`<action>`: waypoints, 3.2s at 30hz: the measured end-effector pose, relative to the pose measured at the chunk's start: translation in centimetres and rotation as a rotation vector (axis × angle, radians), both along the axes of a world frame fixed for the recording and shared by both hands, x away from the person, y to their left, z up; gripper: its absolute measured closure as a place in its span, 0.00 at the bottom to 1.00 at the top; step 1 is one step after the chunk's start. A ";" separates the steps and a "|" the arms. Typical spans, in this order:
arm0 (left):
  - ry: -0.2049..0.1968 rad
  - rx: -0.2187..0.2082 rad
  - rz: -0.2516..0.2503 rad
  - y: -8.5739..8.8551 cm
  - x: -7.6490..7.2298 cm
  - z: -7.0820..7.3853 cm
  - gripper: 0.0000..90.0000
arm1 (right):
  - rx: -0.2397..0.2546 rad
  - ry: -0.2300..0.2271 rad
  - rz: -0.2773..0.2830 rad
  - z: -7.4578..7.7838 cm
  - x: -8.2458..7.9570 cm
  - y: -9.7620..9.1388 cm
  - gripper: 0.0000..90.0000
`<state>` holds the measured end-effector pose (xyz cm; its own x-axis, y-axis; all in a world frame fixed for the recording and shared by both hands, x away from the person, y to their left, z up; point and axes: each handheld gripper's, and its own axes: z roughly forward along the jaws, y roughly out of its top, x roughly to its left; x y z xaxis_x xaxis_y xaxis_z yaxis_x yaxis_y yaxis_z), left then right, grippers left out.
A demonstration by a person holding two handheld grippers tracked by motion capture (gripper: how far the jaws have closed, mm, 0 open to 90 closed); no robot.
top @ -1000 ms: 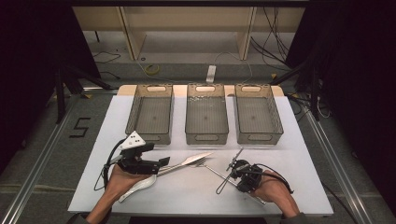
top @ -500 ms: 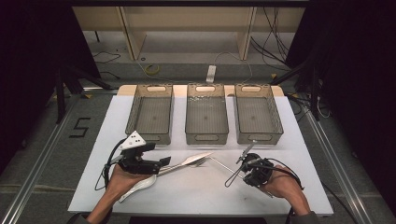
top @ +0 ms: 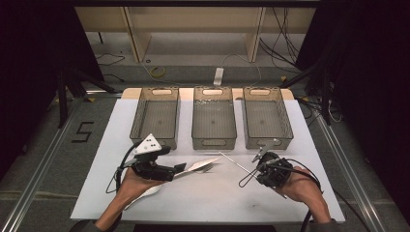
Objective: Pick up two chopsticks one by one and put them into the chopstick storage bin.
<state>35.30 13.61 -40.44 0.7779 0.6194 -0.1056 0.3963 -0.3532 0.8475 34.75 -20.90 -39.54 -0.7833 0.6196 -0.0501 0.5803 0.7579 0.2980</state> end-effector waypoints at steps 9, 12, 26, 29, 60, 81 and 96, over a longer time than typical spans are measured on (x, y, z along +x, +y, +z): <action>-0.004 0.181 -0.215 -4.2 0.7 -0.4 0.20 | 0.015 -0.012 0.142 0.6 -0.4 4.2 0.96; 0.003 0.223 -0.259 -4.8 0.6 -0.8 0.21 | 0.011 -0.011 0.190 0.7 -0.5 5.4 0.96; 0.005 0.398 -0.369 -6.5 -0.3 -2.1 0.38 | 0.025 -0.037 0.325 1.0 -1.5 8.7 0.96; -0.002 0.412 -0.382 -6.5 -0.4 -2.2 0.45 | 0.016 -0.032 0.342 0.9 -1.6 9.0 0.96; 0.037 0.458 -0.514 -5.9 -0.5 -2.5 0.95 | 0.135 -0.075 0.265 2.0 -0.6 7.4 0.55; 0.058 0.313 -0.085 -0.9 2.3 -0.1 0.95 | 0.328 -0.343 0.011 1.4 -0.6 3.8 0.34; 0.085 0.219 0.129 2.9 5.2 0.7 0.95 | 0.468 -0.383 -0.064 -1.6 -2.3 0.2 0.30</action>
<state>40.55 16.52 -39.69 0.6850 0.7283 -0.0198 0.5165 -0.4663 0.7182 32.45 -20.68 -41.14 -0.7238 0.6892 -0.0317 0.4063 0.4629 0.7878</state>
